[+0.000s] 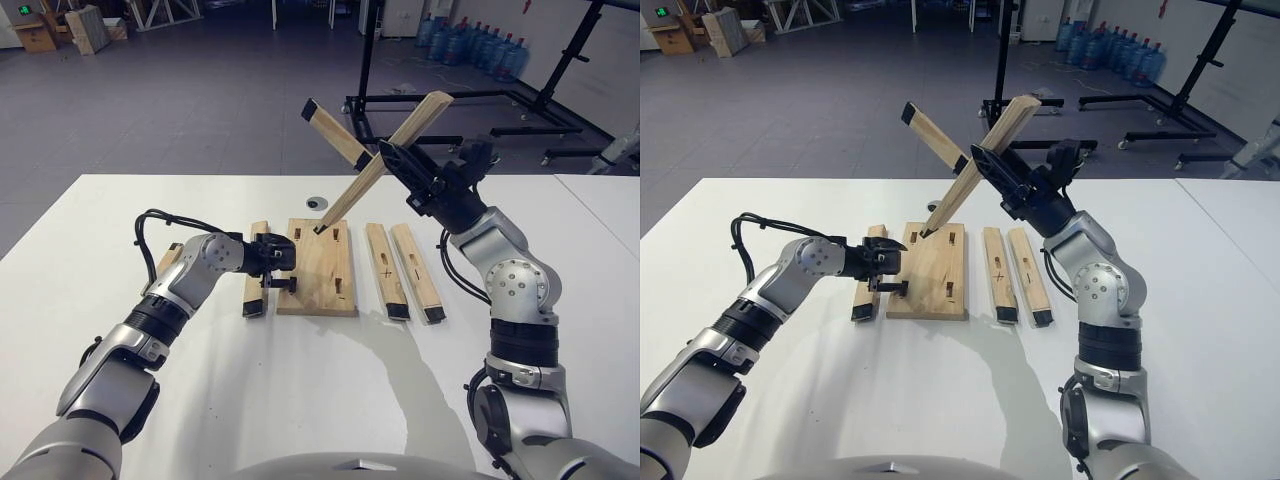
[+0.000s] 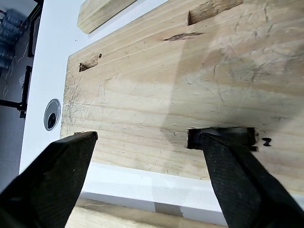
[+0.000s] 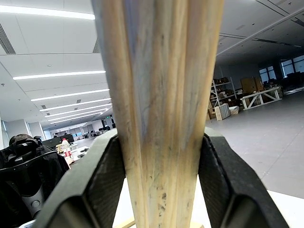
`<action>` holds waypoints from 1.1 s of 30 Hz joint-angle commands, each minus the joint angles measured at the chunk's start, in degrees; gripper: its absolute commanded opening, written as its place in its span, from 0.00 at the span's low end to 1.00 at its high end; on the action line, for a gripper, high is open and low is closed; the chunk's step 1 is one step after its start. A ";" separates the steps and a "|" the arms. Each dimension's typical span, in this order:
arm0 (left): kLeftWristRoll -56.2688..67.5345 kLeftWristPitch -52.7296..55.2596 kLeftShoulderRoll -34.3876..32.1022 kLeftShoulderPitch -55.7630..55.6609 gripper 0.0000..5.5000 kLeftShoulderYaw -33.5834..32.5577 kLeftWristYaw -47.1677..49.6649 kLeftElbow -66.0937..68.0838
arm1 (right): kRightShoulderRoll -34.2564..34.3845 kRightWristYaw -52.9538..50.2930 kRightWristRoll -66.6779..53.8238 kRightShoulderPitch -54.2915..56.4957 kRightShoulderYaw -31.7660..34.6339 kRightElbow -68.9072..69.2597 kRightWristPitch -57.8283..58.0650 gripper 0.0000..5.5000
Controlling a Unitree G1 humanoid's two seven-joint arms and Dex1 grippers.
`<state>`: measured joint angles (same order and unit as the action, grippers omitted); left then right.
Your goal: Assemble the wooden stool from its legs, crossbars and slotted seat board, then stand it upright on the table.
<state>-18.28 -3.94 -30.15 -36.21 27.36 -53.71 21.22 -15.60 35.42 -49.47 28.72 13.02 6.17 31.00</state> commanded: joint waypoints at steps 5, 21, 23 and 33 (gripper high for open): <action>-2.53 -0.16 -4.47 3.64 0.72 4.69 -9.00 -5.33 | -0.37 -0.22 0.08 0.79 -0.14 0.71 0.08 0.38; 7.71 5.33 -5.63 12.95 0.72 4.45 -16.30 -16.80 | -1.90 2.27 7.23 2.22 -1.62 -2.69 -6.92 0.38; 8.24 5.83 -4.68 12.91 0.72 3.58 -14.78 -16.30 | -2.54 4.36 13.14 3.15 -4.05 -5.99 -12.82 0.38; 11.65 8.35 -2.02 12.95 0.72 -0.58 -9.94 -19.43 | -1.03 24.52 25.70 6.13 -11.86 -28.68 -38.93 0.37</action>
<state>-6.75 3.08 -31.97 -24.52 27.46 -64.42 2.68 -16.92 55.76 -24.82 33.62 2.09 -19.92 -3.18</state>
